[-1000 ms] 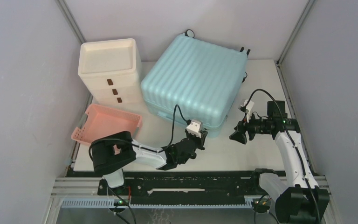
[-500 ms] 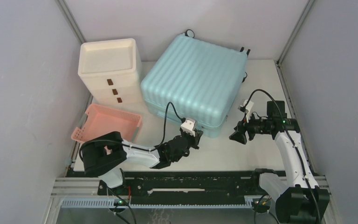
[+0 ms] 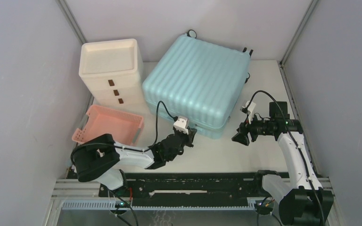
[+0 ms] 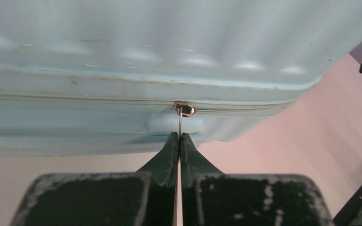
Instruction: Open, take out, and arrange the luggage
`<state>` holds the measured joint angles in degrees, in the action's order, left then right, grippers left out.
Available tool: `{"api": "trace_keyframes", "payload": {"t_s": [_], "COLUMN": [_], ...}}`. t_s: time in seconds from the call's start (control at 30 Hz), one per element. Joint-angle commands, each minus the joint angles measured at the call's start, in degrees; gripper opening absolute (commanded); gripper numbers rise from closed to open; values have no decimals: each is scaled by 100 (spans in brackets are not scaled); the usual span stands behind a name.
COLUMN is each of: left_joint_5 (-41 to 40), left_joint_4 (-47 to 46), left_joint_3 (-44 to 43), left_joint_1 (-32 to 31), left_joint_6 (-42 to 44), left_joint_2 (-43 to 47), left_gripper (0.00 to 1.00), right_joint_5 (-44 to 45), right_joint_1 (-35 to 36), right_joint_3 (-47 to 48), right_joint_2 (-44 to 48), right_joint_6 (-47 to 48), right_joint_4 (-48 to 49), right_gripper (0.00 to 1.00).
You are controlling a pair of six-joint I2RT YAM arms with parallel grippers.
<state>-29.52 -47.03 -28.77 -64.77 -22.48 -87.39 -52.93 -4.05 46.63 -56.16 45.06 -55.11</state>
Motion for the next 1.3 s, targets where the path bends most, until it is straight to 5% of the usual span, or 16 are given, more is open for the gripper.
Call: {"api": "trace_keyframes", "payload": {"t_s": [0.0,1.27], "left_joint_5": [-476,66], "left_joint_4": [-202,822], "left_joint_3": [227,1020], "left_joint_1": [282,2775], "left_joint_6": [136,656], "left_joint_2": [342,1974], "left_gripper": [0,0], "right_joint_5": [-26,28], "right_joint_1": [54,80], "right_joint_3": [206,206], "right_joint_2": [4,-42], "right_joint_6": [31,38], "right_joint_4": [62,53], "right_gripper": [66,66]}}
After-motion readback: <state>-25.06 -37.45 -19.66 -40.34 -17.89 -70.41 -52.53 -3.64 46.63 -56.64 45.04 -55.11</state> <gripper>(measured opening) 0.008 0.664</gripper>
